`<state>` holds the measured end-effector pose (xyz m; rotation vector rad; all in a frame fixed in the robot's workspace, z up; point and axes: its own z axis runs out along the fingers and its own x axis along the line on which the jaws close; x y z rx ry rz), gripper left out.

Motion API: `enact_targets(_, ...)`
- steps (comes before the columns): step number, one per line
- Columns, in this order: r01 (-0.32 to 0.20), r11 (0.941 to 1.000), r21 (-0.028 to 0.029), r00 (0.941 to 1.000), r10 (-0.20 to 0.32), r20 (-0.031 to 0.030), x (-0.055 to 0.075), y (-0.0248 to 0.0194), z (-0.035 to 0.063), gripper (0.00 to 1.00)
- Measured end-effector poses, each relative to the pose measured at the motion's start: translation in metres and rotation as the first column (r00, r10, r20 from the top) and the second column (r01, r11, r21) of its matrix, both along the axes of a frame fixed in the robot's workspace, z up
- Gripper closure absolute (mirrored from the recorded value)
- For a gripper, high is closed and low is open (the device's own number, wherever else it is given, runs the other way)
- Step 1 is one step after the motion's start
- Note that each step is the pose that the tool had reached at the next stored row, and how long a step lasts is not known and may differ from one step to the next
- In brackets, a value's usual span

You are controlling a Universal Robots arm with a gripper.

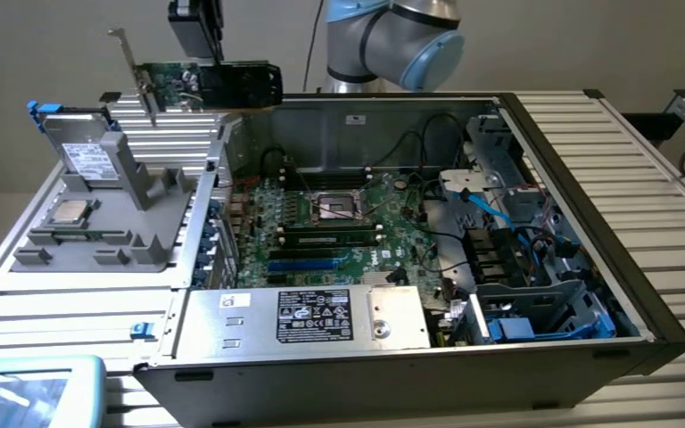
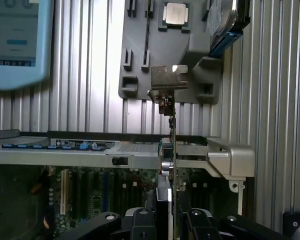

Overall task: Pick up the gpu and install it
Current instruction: 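Pick up the gpu and move the gpu toward the slot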

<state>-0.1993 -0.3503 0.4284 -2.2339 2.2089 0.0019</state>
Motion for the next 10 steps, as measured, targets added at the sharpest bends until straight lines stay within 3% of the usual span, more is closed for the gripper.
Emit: enact_targets(10,0.0,1.0,0.0012,1.0,0.0,0.0,0.046,0.0,-0.003,0.73)
